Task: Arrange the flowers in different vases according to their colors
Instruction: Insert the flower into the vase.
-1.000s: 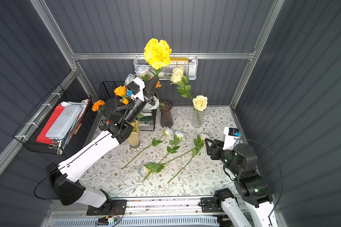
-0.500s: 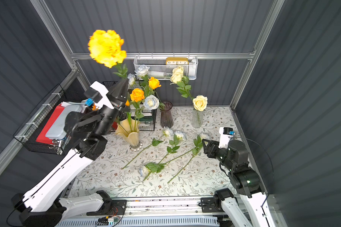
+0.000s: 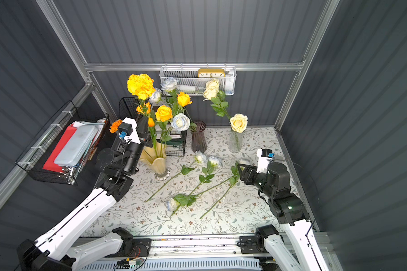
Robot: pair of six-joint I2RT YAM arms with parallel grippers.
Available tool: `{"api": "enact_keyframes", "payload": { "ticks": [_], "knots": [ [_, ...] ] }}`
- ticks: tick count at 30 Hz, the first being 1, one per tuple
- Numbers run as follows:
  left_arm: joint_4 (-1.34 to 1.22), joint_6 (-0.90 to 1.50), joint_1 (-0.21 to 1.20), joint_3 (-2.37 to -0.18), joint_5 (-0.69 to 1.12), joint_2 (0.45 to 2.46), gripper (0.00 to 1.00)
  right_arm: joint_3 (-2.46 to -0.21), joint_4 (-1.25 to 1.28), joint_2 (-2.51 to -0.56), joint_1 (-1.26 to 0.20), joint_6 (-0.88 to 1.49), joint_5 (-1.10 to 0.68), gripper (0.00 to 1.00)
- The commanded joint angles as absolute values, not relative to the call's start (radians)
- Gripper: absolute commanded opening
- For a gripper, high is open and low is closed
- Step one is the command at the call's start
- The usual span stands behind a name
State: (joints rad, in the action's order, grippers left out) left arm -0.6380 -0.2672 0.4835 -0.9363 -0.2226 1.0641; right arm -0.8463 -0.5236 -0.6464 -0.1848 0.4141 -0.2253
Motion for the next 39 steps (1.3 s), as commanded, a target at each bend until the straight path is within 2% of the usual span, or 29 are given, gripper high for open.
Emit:
{"api": "enact_keyframes", "payload": {
  "ticks": [1, 5, 10, 11, 13, 14, 15, 16, 17, 21, 24, 26, 29, 30, 35, 39],
  "knots": [
    [-0.751, -0.188, 0.409, -0.911, -0.177, 1.058, 0.0, -0.827, -0.507, -0.635, -0.179, 0.416, -0.236, 0.57],
    [-0.762, -0.12, 0.34, -0.876, -0.105, 1.079, 0.0, -0.815, -0.5, -0.64, -0.177, 0.414, -0.236, 0.57],
    [-0.802, -0.064, 0.337, -0.8, -0.097, 1.082, 0.0, -0.804, -0.479, -0.652, -0.175, 0.416, -0.236, 0.57],
    [-0.81, -0.051, 0.337, -0.785, -0.092, 1.088, 0.04, -0.804, -0.476, -0.656, -0.175, 0.416, -0.236, 0.57],
    [-0.824, -0.015, 0.337, -0.757, -0.104, 1.094, 0.22, -0.804, -0.474, -0.658, -0.173, 0.416, -0.236, 0.57],
    [-0.822, -0.005, 0.337, -0.749, -0.102, 1.094, 0.46, -0.802, -0.472, -0.659, -0.174, 0.417, -0.236, 0.57],
    [-0.809, 0.01, 0.337, -0.747, -0.114, 1.091, 0.64, -0.802, -0.471, -0.657, -0.173, 0.417, -0.27, 0.58],
    [-0.791, 0.025, 0.337, -0.754, -0.132, 1.082, 0.77, -0.806, -0.472, -0.657, -0.173, 0.417, -0.278, 0.58],
    [-0.767, 0.037, 0.337, -0.761, -0.149, 1.067, 0.81, -0.807, -0.476, -0.656, -0.173, 0.416, -0.281, 0.58],
    [-0.655, 0.05, 0.34, -0.829, -0.191, 0.99, 0.91, -0.826, -0.509, -0.655, -0.172, 0.404, -0.287, 0.58],
    [-0.459, 0.124, 0.372, -0.907, -0.169, 0.974, 0.93, -0.837, -0.54, -0.663, -0.169, 0.404, -0.273, 0.58],
    [-0.398, 0.114, 0.483, -0.91, -0.169, 0.973, 0.94, -0.835, -0.556, -0.681, -0.159, 0.419, -0.259, 0.59],
    [-0.287, 0.037, 0.733, -0.935, -0.303, 1.031, 0.98, -0.813, -0.555, -0.728, -0.12, 0.46, -0.283, 0.58],
    [-0.241, 0.044, 0.774, -0.954, -0.31, 1.064, 0.98, -0.805, -0.556, -0.742, -0.102, 0.474, -0.293, 0.59],
    [-0.152, 0.08, 0.871, -0.968, -0.199, 1.173, 0.95, -0.758, -0.525, -0.769, -0.011, 0.502, -0.384, 0.58],
    [-0.13, 0.088, 0.903, -0.964, -0.131, 1.225, 0.94, -0.732, -0.539, -0.803, -0.003, 0.501, -0.432, 0.57]
  ]
}}
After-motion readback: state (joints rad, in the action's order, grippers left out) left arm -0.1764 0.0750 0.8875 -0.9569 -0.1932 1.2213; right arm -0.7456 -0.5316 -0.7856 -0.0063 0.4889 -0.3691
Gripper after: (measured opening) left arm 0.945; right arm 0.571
